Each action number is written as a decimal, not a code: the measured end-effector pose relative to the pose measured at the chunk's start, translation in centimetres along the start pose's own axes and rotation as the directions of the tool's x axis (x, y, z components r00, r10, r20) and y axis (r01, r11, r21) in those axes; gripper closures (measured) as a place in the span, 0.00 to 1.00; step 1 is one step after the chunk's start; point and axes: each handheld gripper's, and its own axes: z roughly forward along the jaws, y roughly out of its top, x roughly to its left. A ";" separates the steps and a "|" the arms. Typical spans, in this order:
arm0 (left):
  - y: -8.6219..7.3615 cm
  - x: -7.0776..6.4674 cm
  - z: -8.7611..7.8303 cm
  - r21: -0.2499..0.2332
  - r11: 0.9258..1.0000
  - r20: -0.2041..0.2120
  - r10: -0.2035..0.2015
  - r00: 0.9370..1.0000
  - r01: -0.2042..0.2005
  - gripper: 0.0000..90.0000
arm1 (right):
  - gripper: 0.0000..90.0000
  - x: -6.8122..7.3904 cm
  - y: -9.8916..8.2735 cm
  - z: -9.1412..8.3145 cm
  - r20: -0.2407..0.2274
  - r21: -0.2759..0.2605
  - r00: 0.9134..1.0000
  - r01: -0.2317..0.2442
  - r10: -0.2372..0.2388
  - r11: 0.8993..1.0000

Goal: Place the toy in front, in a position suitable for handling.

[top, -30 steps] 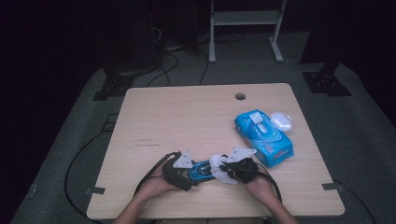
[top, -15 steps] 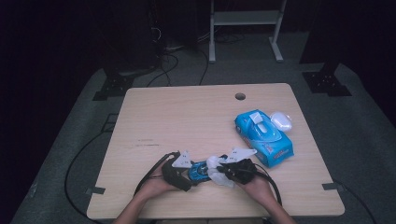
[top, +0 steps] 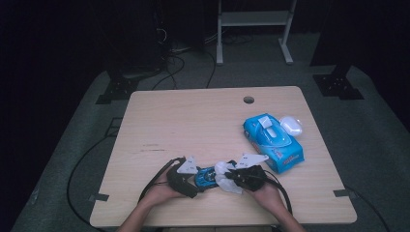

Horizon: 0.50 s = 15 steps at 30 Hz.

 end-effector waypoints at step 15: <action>0.2 -0.2 0.1 0.006 1.000 -0.015 0.001 1.000 -0.001 0.28 | 0.94 0.6 0.9 0.4 0.000 0.022 0.999 0.051 -0.051 0.998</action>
